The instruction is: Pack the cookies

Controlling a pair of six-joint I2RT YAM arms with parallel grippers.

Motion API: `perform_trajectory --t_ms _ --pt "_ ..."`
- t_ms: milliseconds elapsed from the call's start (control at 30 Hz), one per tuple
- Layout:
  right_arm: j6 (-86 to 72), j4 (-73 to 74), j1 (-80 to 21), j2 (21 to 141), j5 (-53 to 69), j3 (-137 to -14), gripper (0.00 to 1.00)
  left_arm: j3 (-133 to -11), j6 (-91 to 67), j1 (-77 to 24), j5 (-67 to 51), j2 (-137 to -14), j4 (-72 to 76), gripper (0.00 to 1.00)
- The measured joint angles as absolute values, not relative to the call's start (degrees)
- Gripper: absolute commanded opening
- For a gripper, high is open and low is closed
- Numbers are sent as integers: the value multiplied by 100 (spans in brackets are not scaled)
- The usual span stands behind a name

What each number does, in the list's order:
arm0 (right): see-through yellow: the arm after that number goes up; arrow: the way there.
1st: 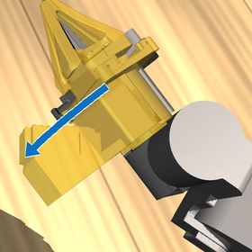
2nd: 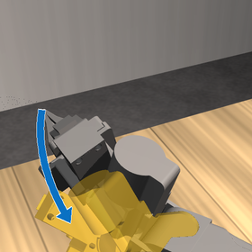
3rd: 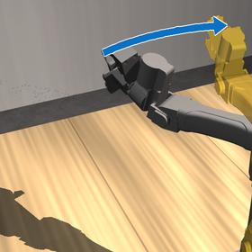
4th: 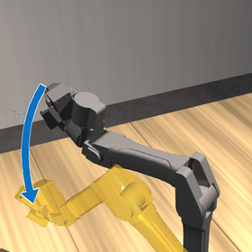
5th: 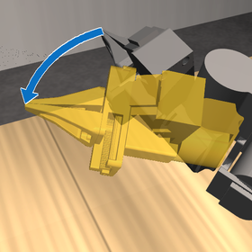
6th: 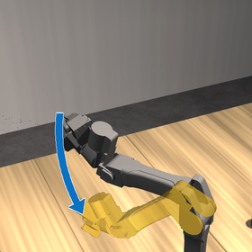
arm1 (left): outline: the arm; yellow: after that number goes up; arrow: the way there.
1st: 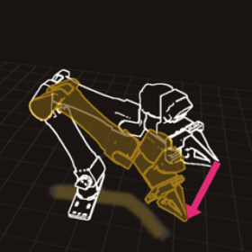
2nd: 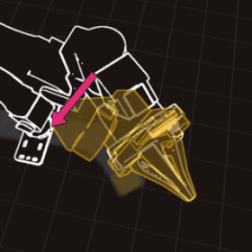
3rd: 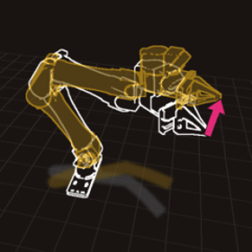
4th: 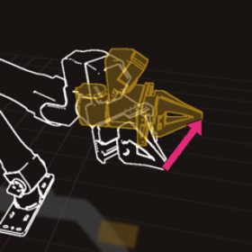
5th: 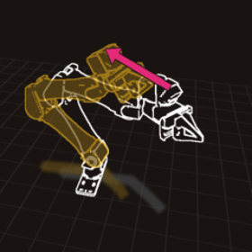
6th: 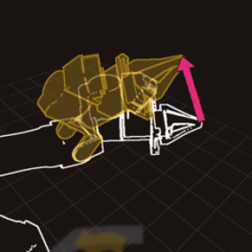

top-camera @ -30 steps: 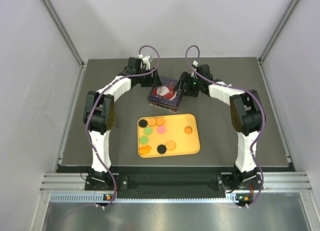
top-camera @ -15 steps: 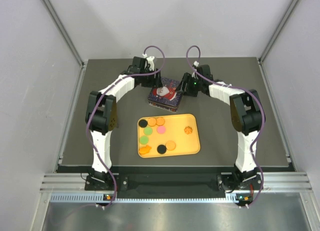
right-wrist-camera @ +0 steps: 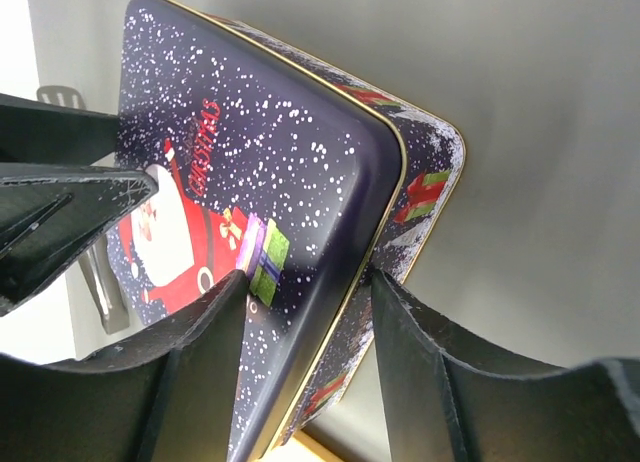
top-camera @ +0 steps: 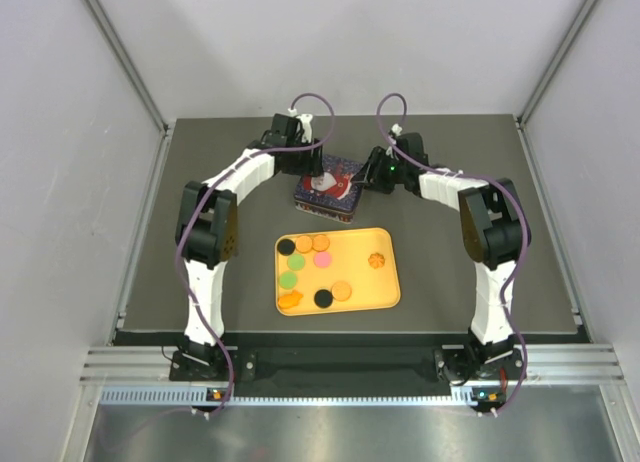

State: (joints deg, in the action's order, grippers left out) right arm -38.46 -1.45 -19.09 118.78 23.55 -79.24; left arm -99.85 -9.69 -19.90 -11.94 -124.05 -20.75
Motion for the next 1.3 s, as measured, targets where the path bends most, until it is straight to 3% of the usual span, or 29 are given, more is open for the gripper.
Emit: perform_trajectory --t_ms 67,233,367,633,867,1067,1300 --pt "-3870 -259 -1898 11878 2375 -7870 30 -10012 -978 -2016 -1083 -12405 -2106 67" --pt "-3870 -390 -1896 11878 2388 -7824 64 -10040 -1114 -2119 -679 -12405 -2130 67" --pt "-3798 -456 -1898 11876 2392 -7701 81 -10040 -1306 -2200 -386 -12405 -2108 67" --pt "-3776 -513 -1822 11789 2617 -7465 91 -10040 -1516 -2268 -93 -12405 -2097 66" --pt "-3771 -762 -1811 11581 3140 -6956 91 -10051 -1555 -2285 -30 -12407 -2102 66" --pt "-3861 -1210 -1852 11472 3391 -6552 85 -10073 -1649 -2287 -32 -12431 -2099 66" --pt "-3903 -1483 -2025 11469 3457 -6523 43 -10073 -1723 -2287 45 -12431 -2099 66"
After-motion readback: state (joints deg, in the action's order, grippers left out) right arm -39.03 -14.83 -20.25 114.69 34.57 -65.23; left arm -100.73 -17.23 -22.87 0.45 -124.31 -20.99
